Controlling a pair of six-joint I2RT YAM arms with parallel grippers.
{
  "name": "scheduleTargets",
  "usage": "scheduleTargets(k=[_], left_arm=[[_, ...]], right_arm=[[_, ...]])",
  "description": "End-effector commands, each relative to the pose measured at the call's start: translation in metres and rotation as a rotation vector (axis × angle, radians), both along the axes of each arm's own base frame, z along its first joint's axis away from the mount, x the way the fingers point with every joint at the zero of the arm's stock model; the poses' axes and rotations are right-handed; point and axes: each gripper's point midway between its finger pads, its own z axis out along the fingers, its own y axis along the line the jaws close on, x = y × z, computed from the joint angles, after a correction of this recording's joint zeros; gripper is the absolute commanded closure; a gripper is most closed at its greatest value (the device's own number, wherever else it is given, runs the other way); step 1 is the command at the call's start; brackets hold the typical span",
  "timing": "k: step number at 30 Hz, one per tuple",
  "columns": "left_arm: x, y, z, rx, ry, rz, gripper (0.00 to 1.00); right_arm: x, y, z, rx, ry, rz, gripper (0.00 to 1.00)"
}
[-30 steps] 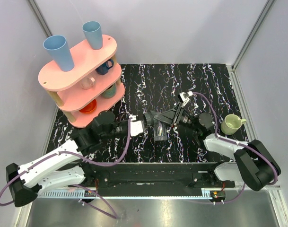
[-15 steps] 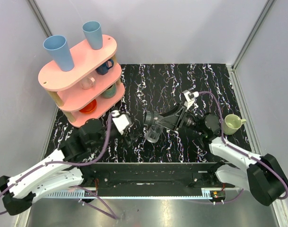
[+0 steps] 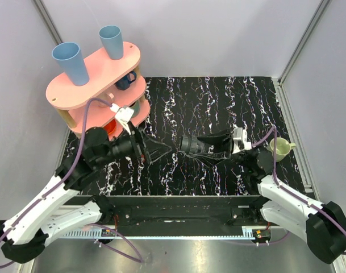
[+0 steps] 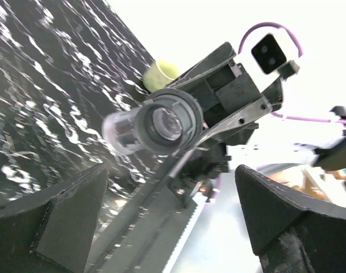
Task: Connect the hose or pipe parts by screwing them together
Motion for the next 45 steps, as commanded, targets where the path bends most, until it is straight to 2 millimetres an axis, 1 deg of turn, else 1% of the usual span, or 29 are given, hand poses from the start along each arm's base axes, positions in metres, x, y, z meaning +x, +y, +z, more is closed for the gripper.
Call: scheduleTargets(k=[1, 4, 5, 9, 11, 13, 14, 16, 17, 20, 23, 26, 31, 32, 34, 36, 37, 39, 40, 42, 43, 44, 45], left_arm=[[-0.021, -0.028, 0.026, -0.2, 0.313, -0.17, 0.01], [-0.017, -0.034, 0.028, -0.188, 0.332, -0.18, 0.01], [-0.013, -0.039, 0.021, -0.163, 0.354, -0.176, 0.01], [-0.007, -0.048, 0.001, -0.111, 0.411, -0.191, 0.01], [-0.005, -0.053, -0.004, -0.113, 0.432, -0.2, 0.02], [-0.004, -0.056, -0.003, -0.143, 0.436, -0.22, 0.03], [-0.005, -0.057, -0.001, -0.162, 0.434, -0.236, 0.07], [-0.006, -0.059, 0.004, -0.209, 0.429, -0.264, 0.12], [-0.006, -0.06, 0.007, -0.235, 0.41, -0.282, 0.17], [-0.008, -0.062, 0.008, -0.259, 0.408, -0.311, 0.23], [-0.012, -0.066, 0.002, -0.26, 0.428, -0.353, 0.24], [-0.012, -0.066, -0.004, -0.256, 0.439, -0.352, 0.25], [-0.015, -0.066, -0.007, -0.267, 0.438, -0.364, 0.34], [-0.015, -0.066, -0.01, -0.263, 0.442, -0.366, 0.35], [-0.014, -0.067, -0.014, -0.252, 0.445, -0.371, 0.41], [-0.015, -0.068, -0.018, -0.242, 0.438, -0.378, 0.49], [-0.016, -0.067, -0.019, -0.235, 0.438, -0.379, 0.57], [-0.014, -0.067, -0.021, -0.223, 0.407, -0.373, 0.69], [-0.013, -0.067, -0.02, -0.218, 0.395, -0.372, 0.81], [-0.013, -0.066, -0.02, -0.202, 0.338, -0.382, 0.92], [-0.013, -0.066, -0.018, -0.193, 0.311, -0.389, 1.0], [-0.013, -0.066, -0.019, -0.182, 0.286, -0.393, 1.0], [-0.012, -0.065, -0.02, -0.162, 0.225, -0.404, 1.0]], right_arm=[[-0.012, -0.007, 0.018, 0.029, -0.336, -0.073, 1.0], [-0.019, -0.004, 0.013, 0.02, -0.384, -0.06, 1.0], [-0.021, -0.003, 0.012, 0.017, -0.392, -0.052, 1.0], [-0.03, -0.001, 0.016, 0.024, -0.432, -0.041, 1.0], [-0.03, 0.0, 0.017, 0.015, -0.443, -0.049, 1.0], [-0.032, 0.0, 0.018, 0.009, -0.453, -0.045, 1.0], [-0.032, 0.001, 0.018, 0.009, -0.452, -0.043, 1.0], [-0.033, 0.001, 0.018, 0.015, -0.45, -0.039, 1.0], [-0.034, 0.001, 0.018, 0.016, -0.443, -0.032, 1.0], [-0.034, 0.003, 0.017, 0.017, -0.435, -0.029, 1.0], [-0.031, 0.003, 0.017, 0.025, -0.426, -0.043, 1.0], [-0.031, 0.003, 0.017, 0.027, -0.419, -0.041, 1.0], [-0.028, 0.004, 0.016, 0.026, -0.408, -0.047, 1.0], [-0.029, 0.004, 0.015, 0.03, -0.39, -0.039, 1.0], [-0.027, 0.004, 0.017, 0.038, -0.376, -0.042, 1.0], [-0.027, 0.004, 0.017, 0.043, -0.354, -0.035, 1.0], [-0.026, 0.005, 0.017, 0.043, -0.34, -0.031, 1.0], [-0.026, 0.006, 0.017, 0.045, -0.305, -0.018, 1.0], [-0.024, 0.007, 0.018, 0.053, -0.261, -0.012, 1.0], [-0.023, 0.009, 0.018, 0.056, -0.213, 0.003, 1.0], [-0.021, 0.009, 0.019, 0.068, -0.154, 0.016, 1.0], [-0.018, 0.012, 0.016, 0.065, -0.103, 0.025, 1.0], [-0.016, 0.013, 0.02, 0.075, -0.068, 0.03, 1.0]])
